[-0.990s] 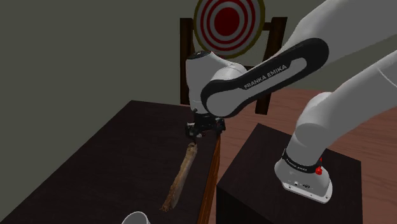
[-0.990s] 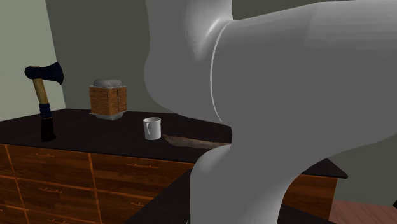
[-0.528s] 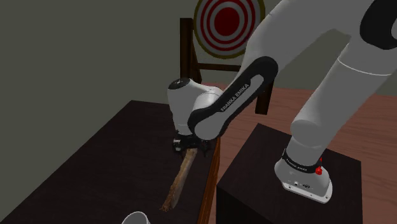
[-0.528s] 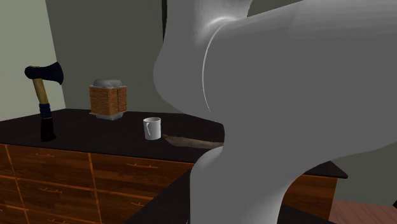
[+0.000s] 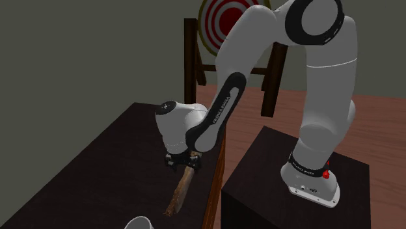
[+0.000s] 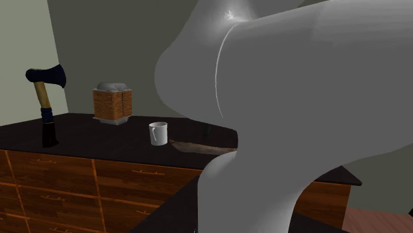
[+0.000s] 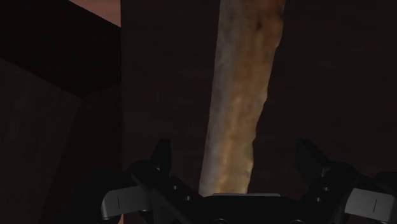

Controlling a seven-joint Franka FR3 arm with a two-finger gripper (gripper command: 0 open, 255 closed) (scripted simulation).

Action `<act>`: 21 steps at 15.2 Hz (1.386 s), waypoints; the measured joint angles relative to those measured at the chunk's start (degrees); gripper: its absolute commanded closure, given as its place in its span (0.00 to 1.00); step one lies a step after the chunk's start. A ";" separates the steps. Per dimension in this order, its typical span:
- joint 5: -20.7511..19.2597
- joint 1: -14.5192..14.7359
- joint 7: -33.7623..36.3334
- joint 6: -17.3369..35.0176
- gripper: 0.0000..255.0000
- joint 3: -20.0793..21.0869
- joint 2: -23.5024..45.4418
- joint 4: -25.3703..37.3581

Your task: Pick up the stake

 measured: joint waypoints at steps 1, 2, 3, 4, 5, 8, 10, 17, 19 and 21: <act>-0.91 0.65 0.96 0.45 0.00 -0.68 0.78 0.11; -2.01 1.28 1.75 1.04 0.00 -1.56 1.76 0.28; -3.05 2.06 2.62 1.49 0.00 -2.35 2.75 0.58; -3.98 2.65 3.26 1.98 0.00 -3.10 3.60 0.77; -4.88 3.16 3.83 2.57 0.00 -3.84 4.39 0.82; -6.63 4.31 5.04 3.70 1.00 -5.30 5.96 0.99; -6.79 4.45 5.18 3.77 1.00 -5.43 6.12 1.06; -6.84 4.49 5.20 3.79 1.00 -5.48 6.17 1.08; -6.49 4.23 4.96 3.58 1.00 -5.17 5.84 1.01; -5.15 3.31 4.12 2.91 1.00 -4.00 4.48 0.55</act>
